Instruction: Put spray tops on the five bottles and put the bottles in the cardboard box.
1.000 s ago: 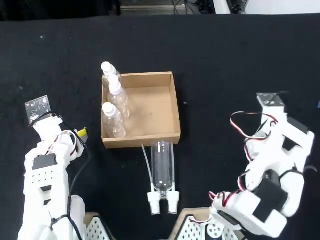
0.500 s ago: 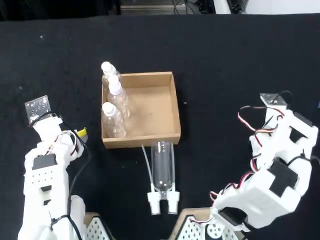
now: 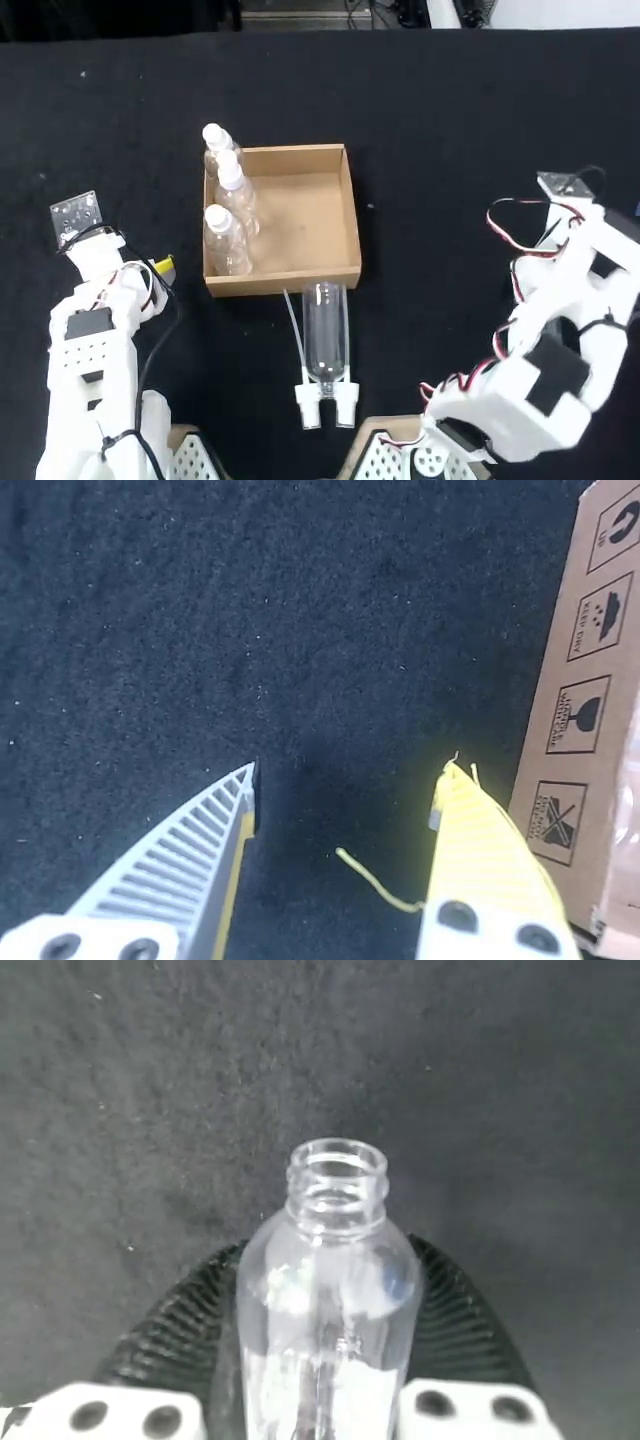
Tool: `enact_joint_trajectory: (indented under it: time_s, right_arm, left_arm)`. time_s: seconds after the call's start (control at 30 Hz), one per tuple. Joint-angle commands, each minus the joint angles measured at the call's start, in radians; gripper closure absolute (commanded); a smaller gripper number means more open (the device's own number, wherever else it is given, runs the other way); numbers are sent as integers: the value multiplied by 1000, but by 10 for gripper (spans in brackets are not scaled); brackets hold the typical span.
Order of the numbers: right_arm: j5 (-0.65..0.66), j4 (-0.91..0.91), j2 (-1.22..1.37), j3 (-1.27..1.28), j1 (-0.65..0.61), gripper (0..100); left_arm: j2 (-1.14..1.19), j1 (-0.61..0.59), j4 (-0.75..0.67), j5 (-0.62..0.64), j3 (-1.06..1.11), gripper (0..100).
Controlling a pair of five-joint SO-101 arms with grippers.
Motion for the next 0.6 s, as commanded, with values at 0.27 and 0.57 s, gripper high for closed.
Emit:
enact_joint_trajectory:
  time_s: [0.27,0.57]
  right_arm:
    - [-101,-35,-481,236,-181,871]
    - [-272,-89,-722,397,-287,871]
  left_arm:
    - [-6,-33,321,-103,-216,734]
    - [-8,-21,845,-491,-504,736]
